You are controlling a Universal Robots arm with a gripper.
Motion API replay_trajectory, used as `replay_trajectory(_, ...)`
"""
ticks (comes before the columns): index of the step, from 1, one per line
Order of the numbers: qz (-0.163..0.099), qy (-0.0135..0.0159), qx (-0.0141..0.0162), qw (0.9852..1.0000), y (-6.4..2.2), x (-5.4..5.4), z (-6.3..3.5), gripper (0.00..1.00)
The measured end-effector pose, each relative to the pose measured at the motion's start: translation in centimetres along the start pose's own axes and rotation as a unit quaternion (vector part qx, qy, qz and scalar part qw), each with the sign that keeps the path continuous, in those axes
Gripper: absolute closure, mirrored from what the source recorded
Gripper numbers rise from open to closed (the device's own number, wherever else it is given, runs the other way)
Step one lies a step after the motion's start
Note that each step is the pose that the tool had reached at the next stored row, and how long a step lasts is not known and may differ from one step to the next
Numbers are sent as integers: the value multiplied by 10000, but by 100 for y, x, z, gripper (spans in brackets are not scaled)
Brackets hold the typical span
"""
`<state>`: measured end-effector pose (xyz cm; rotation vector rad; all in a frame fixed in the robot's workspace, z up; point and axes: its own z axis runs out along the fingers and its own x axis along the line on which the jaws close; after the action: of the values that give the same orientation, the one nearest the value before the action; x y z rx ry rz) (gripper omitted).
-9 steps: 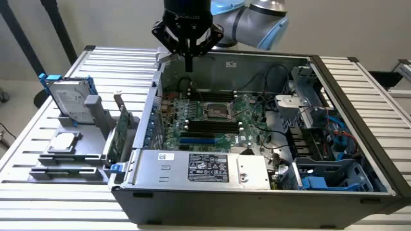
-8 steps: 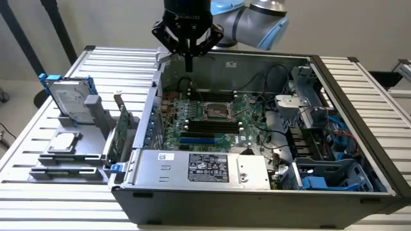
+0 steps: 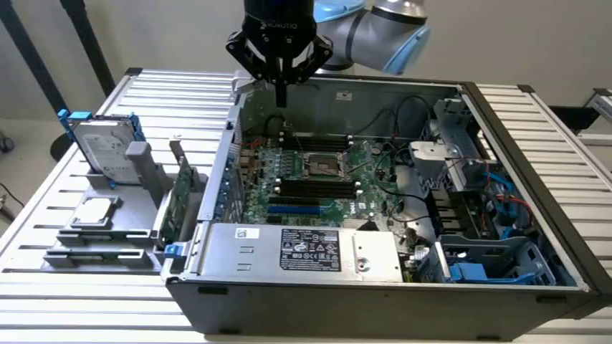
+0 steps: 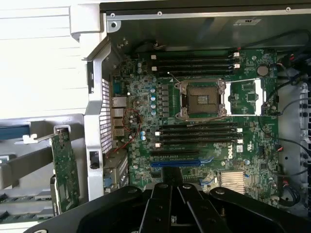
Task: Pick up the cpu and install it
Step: 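Reach for the cpu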
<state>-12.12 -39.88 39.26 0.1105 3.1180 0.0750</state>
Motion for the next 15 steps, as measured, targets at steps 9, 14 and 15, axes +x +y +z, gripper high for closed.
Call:
replay_trajectory(9,0,0,0,10000,-48,302,-8,89)
replay_trajectory(14,0,0,0,10000,-76,528,-13,89)
replay_trajectory(15,0,0,0,10000,-81,573,-14,89)
